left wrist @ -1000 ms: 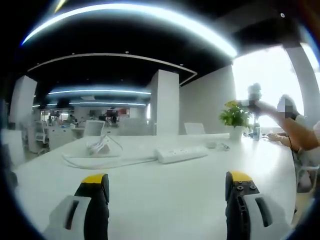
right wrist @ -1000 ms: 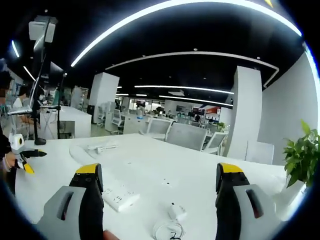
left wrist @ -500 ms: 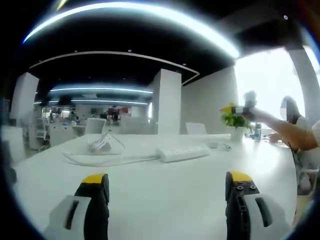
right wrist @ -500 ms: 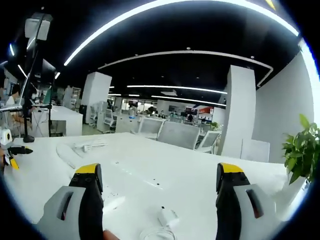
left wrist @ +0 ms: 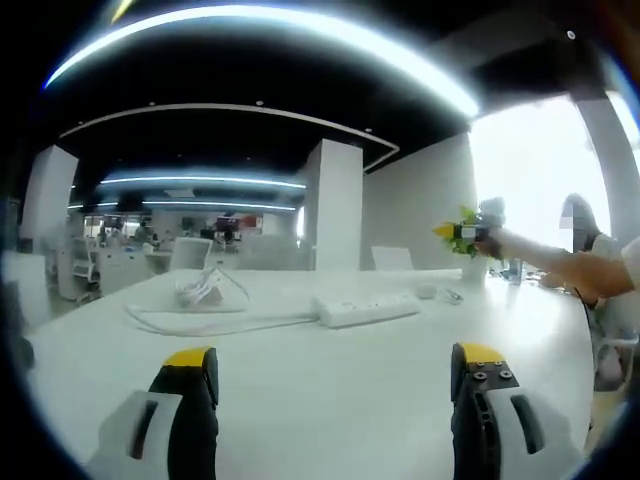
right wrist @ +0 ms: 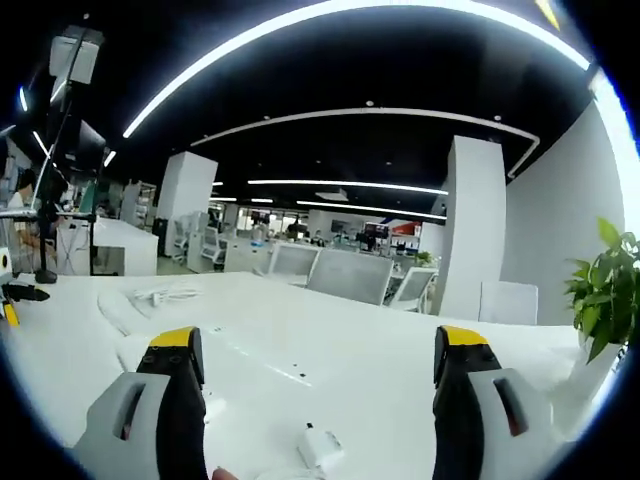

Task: Straighten the power strip on the desk, plug the charger into it

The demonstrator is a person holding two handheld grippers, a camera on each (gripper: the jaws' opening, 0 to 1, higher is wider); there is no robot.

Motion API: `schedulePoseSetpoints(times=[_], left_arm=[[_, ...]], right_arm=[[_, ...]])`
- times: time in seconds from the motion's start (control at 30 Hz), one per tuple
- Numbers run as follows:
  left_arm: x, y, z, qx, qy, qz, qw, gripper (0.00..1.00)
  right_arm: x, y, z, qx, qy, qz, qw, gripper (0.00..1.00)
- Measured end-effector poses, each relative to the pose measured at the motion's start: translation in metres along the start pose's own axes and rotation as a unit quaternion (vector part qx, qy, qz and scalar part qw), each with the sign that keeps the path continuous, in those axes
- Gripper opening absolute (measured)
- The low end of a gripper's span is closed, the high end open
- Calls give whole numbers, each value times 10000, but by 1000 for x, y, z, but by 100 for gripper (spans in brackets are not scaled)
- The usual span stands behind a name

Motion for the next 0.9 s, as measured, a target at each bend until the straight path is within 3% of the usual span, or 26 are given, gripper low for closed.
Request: schedulePoseSetpoints(times=[0.17, 0.6, 0.9], left_arm=[[-1, 0, 0, 2, 7, 19, 10000, 99], [-1, 0, -1, -23, -4, 1, 10000, 99], [0, -4, 2, 49, 31, -15, 10000, 99]], right_arm=[[-12, 5, -7, 28, -153, -58, 9999, 100], [-45, 11, -15, 146, 40, -254, 9996, 100], [-68, 17, -14, 409, 115, -411, 9983, 100]])
Point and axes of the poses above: the point that each gripper's makers call its tool centre point, and the gripper's own axes: y roughly forward along the fingers, z roughly to its left, x roughly out of its top, the point moved 9 cm from there along -y, roughly backward along the fingers, and after that the axes turned 1 degree about -x, right-handed, at the moved point
